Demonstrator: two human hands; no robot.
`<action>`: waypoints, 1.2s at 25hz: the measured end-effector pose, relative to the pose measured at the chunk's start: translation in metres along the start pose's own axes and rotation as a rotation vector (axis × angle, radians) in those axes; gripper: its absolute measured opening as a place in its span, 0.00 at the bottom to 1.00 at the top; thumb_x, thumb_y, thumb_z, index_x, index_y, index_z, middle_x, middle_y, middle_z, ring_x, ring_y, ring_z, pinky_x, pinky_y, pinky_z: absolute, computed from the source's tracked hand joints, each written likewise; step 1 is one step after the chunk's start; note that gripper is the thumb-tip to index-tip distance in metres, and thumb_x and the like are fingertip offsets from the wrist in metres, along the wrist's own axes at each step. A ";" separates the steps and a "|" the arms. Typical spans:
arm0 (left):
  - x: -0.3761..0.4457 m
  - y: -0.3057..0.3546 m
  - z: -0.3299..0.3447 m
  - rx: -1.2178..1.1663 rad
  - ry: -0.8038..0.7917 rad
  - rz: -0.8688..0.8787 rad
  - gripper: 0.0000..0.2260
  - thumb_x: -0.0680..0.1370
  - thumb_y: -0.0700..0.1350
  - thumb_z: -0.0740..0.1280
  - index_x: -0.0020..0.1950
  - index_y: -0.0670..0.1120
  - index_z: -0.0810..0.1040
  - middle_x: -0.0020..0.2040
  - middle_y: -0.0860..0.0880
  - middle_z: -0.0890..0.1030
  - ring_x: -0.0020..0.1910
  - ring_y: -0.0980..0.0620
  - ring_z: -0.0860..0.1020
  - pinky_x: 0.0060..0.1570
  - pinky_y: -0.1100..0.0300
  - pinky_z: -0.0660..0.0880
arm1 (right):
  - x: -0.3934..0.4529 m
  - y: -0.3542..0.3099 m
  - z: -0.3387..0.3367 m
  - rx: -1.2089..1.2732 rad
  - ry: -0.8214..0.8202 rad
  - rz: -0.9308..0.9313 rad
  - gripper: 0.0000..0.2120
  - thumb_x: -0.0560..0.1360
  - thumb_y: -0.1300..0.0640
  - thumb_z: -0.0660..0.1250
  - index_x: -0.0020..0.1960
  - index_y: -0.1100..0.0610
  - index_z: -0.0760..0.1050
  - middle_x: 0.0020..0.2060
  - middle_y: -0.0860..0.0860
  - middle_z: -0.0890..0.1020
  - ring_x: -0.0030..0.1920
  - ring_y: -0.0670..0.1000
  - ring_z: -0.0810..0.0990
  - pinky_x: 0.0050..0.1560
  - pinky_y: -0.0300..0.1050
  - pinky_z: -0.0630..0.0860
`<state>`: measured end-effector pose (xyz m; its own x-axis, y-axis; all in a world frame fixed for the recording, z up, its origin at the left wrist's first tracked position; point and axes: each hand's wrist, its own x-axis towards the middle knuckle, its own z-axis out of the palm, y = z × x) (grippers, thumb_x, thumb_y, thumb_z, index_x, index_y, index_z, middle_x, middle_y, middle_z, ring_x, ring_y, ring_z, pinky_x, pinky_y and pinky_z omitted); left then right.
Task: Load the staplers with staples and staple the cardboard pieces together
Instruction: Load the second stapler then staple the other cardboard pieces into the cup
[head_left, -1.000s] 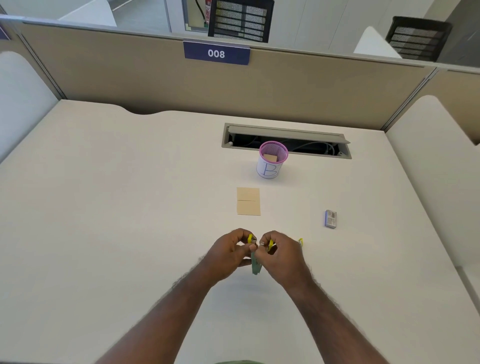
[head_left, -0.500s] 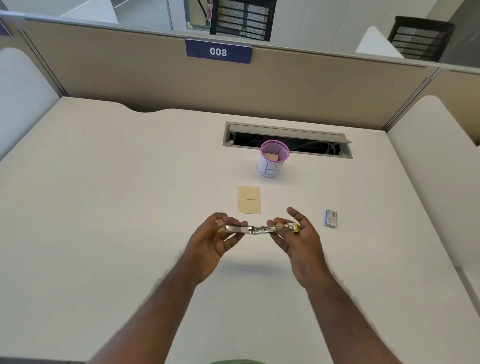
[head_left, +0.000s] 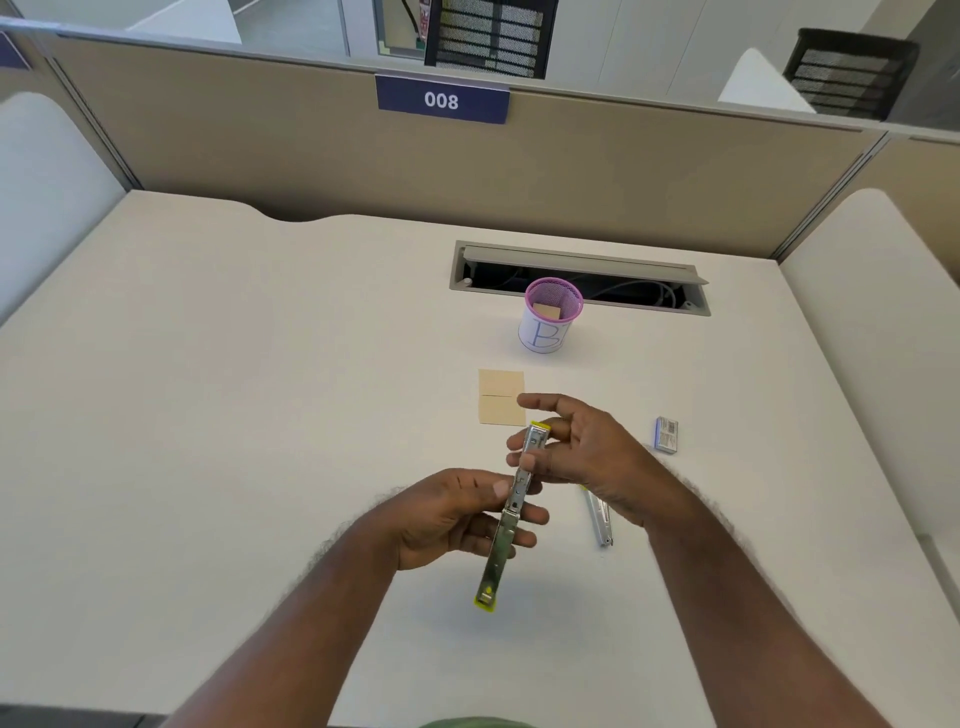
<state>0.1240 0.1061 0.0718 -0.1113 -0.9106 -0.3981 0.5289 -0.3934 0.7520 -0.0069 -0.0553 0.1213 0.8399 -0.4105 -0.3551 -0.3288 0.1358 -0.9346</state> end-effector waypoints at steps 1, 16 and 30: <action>0.002 0.000 0.002 -0.013 0.031 0.004 0.15 0.78 0.51 0.66 0.63 0.48 0.80 0.58 0.44 0.83 0.54 0.44 0.83 0.49 0.55 0.80 | 0.001 -0.001 0.003 -0.096 0.061 -0.023 0.28 0.69 0.65 0.76 0.65 0.50 0.73 0.52 0.52 0.85 0.49 0.55 0.86 0.52 0.52 0.83; 0.014 -0.003 0.001 -0.077 0.180 0.106 0.16 0.78 0.48 0.65 0.65 0.47 0.79 0.55 0.46 0.82 0.49 0.42 0.84 0.46 0.54 0.80 | -0.020 0.018 0.030 -0.735 0.322 -0.247 0.17 0.76 0.49 0.69 0.64 0.40 0.75 0.52 0.36 0.76 0.48 0.42 0.80 0.49 0.43 0.78; 0.021 -0.018 -0.004 -0.146 0.207 0.053 0.17 0.78 0.46 0.66 0.64 0.41 0.78 0.51 0.42 0.84 0.50 0.42 0.84 0.43 0.56 0.81 | -0.031 0.035 0.039 -0.746 0.281 -0.168 0.07 0.75 0.54 0.69 0.50 0.44 0.75 0.48 0.40 0.76 0.45 0.42 0.80 0.47 0.46 0.78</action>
<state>0.1154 0.0945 0.0474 0.0863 -0.8784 -0.4700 0.6471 -0.3093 0.6969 -0.0273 -0.0030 0.0991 0.7965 -0.5963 -0.0999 -0.4922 -0.5435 -0.6800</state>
